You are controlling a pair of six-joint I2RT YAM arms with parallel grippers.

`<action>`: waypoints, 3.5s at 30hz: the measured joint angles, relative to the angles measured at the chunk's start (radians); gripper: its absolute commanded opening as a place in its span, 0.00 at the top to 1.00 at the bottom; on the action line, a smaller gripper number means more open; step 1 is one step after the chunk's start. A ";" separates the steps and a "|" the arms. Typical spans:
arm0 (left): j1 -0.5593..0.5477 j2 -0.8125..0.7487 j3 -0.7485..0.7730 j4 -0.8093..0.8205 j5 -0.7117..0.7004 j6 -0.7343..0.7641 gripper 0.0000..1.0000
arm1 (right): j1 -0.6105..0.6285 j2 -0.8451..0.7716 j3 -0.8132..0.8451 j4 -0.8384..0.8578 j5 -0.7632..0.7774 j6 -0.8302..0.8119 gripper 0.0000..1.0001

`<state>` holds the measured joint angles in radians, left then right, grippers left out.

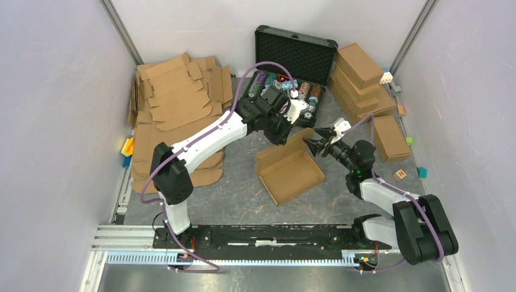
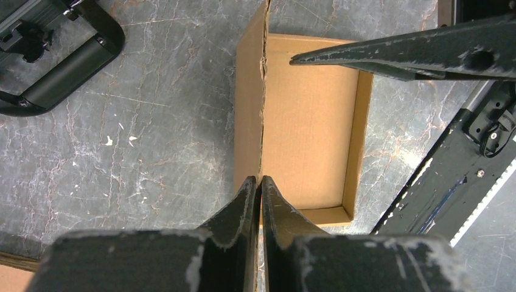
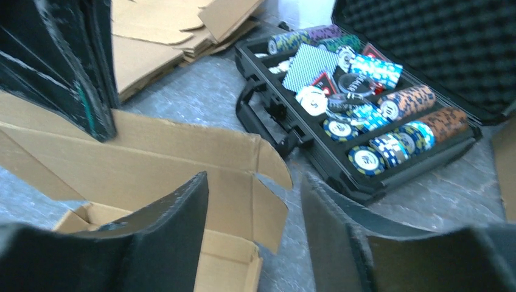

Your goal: Fold the paper box

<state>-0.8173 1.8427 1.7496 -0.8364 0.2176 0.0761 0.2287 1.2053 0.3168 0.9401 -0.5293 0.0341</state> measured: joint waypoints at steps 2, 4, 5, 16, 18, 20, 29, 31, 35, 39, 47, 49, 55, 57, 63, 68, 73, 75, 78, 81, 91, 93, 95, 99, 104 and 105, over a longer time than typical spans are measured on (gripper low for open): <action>-0.008 0.001 0.000 0.000 -0.005 0.000 0.88 | 0.000 -0.013 -0.018 -0.018 0.018 0.003 0.17; -0.015 0.001 0.000 0.000 -0.007 0.000 0.88 | 0.000 -0.014 -0.023 -0.038 0.031 0.004 0.08; -0.016 0.001 0.000 0.000 -0.007 0.000 0.88 | 0.000 -0.008 -0.023 -0.044 0.035 0.000 0.08; -0.021 0.002 0.001 -0.001 -0.008 0.000 0.91 | 0.000 0.126 0.008 -0.066 0.035 -0.029 0.49; -0.023 0.007 0.006 -0.002 -0.008 0.000 0.92 | 0.000 0.116 0.006 -0.066 0.034 -0.022 0.55; -0.027 0.012 0.009 -0.002 -0.009 0.000 0.92 | 0.000 0.095 -0.002 -0.064 0.034 -0.013 0.61; -0.046 0.013 0.012 -0.009 -0.036 -0.007 0.92 | 0.042 0.010 -0.029 -0.090 0.059 -0.008 0.75; -0.047 0.014 0.015 -0.014 -0.037 -0.009 0.92 | 0.050 0.005 -0.029 -0.098 0.072 -0.012 0.81; -0.049 0.025 0.025 -0.025 -0.043 -0.011 0.92 | 0.062 0.003 -0.029 -0.115 0.110 -0.019 0.94; -0.056 0.036 0.025 -0.031 -0.045 -0.012 0.88 | 0.067 0.002 -0.034 -0.135 0.142 -0.012 0.99; -0.062 0.037 0.025 -0.027 -0.082 -0.076 0.56 | 0.084 -0.070 -0.094 -0.112 0.169 -0.001 1.00; -0.062 0.033 0.022 -0.021 -0.099 -0.096 0.48 | 0.086 -0.084 -0.108 -0.104 0.174 -0.001 1.00; -0.062 -0.139 -0.142 0.032 -0.218 -0.160 0.29 | 0.090 -0.115 -0.140 -0.086 0.187 0.000 1.00; -0.062 -0.251 -0.230 0.056 -0.271 -0.183 0.25 | 0.092 -0.119 -0.145 -0.083 0.192 -0.001 1.00; -0.055 -0.563 -0.476 0.126 -0.396 -0.238 0.23 | 0.100 -0.123 -0.147 -0.081 0.196 -0.001 1.00; -0.047 -0.692 -0.682 0.237 -0.409 -0.269 0.27 | 0.105 -0.122 -0.147 -0.082 0.199 -0.001 1.00; -0.047 -0.718 -0.859 0.362 -0.401 -0.299 0.39 | 0.108 -0.127 -0.147 -0.087 0.206 -0.001 1.00; -0.047 -0.718 -0.893 0.399 -0.398 -0.310 0.44 | 0.110 -0.128 -0.147 -0.089 0.210 -0.001 1.00; -0.047 -0.708 -0.906 0.455 -0.398 -0.323 0.46 | 0.110 -0.132 -0.147 -0.093 0.213 0.000 1.00; -0.047 -0.689 -0.908 0.513 -0.397 -0.333 0.46 | 0.112 -0.133 -0.147 -0.096 0.214 0.003 1.00; -0.047 -0.604 -0.915 0.583 -0.391 -0.365 0.51 | 0.121 -0.133 -0.147 -0.097 0.217 0.005 1.00; -0.047 -0.602 -0.916 0.583 -0.395 -0.382 0.50 | 0.125 -0.133 -0.147 -0.097 0.217 0.005 1.00; -0.047 -0.604 -0.917 0.584 -0.402 -0.398 0.54 | 0.128 -0.133 -0.147 -0.097 0.219 0.005 1.00; -0.047 -0.613 -0.929 0.582 -0.409 -0.426 0.62 | 0.134 -0.133 -0.147 -0.097 0.221 0.005 1.00; -0.047 -0.609 -0.929 0.577 -0.407 -0.451 0.62 | 0.144 -0.135 -0.147 -0.100 0.232 0.005 1.00; -0.047 -0.605 -0.929 0.576 -0.407 -0.455 0.59 | 0.147 -0.137 -0.147 -0.103 0.236 0.005 1.00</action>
<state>-0.8642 1.2377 0.8207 -0.2600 -0.1898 -0.3794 0.3759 1.0683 0.1696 0.8375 -0.2932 0.0387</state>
